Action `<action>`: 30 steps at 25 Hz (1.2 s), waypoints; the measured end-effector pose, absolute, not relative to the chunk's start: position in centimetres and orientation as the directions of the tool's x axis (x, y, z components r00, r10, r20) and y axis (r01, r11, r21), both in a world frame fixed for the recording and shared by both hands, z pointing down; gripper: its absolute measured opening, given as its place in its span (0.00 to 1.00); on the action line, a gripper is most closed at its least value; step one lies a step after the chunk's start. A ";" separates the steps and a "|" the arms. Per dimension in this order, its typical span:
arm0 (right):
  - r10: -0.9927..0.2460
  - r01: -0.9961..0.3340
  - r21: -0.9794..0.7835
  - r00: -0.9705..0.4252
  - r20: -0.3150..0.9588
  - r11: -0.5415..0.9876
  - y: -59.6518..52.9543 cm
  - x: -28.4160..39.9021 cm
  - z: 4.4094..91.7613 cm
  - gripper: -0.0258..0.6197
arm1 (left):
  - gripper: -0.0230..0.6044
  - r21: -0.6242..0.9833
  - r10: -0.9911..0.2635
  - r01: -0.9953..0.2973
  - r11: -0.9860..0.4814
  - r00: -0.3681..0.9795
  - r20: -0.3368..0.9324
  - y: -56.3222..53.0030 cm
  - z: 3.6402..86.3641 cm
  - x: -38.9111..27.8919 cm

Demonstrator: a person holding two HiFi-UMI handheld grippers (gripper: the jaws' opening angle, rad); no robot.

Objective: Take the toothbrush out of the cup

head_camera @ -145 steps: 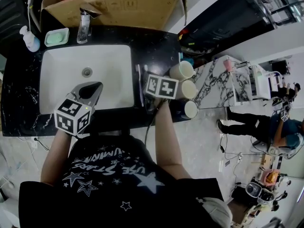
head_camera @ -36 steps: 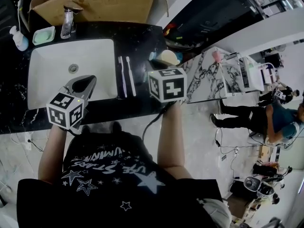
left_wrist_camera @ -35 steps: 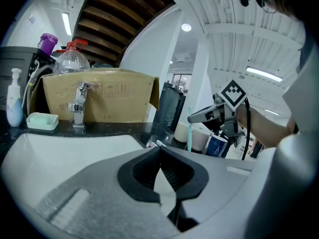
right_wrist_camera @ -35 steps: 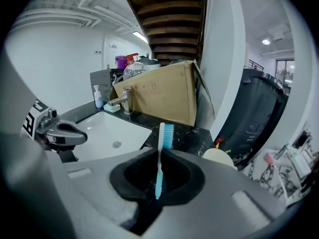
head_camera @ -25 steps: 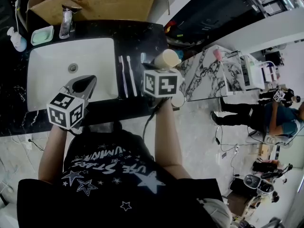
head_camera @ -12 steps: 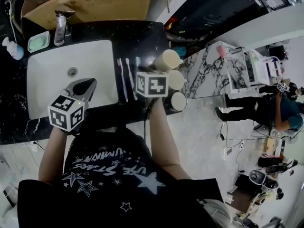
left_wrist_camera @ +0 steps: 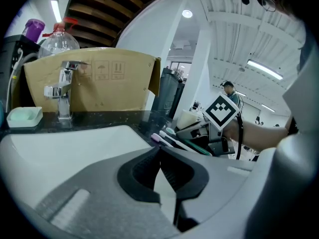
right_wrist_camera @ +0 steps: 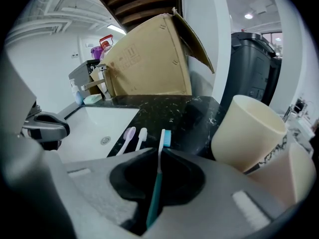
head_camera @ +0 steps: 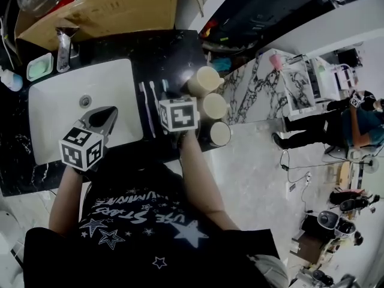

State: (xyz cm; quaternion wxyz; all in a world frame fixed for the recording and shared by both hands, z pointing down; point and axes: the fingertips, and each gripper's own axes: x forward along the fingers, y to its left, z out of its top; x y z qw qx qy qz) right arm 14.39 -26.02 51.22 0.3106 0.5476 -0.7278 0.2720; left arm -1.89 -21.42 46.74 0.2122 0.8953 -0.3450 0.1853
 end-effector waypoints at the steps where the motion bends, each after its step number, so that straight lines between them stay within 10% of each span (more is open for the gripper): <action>1: -0.626 -0.965 -0.053 -0.209 0.751 0.259 -26.0 14.4 51.3 0.09 | 0.05 0.253 -0.541 -0.699 -0.669 0.692 0.479 -21.4 46.8 -1.8; 30: -0.852 -0.995 0.051 0.096 0.515 -0.082 -14.7 12.7 43.5 0.11 | 0.05 0.295 -0.353 -0.468 -0.833 0.860 0.368 -16.6 44.3 -7.6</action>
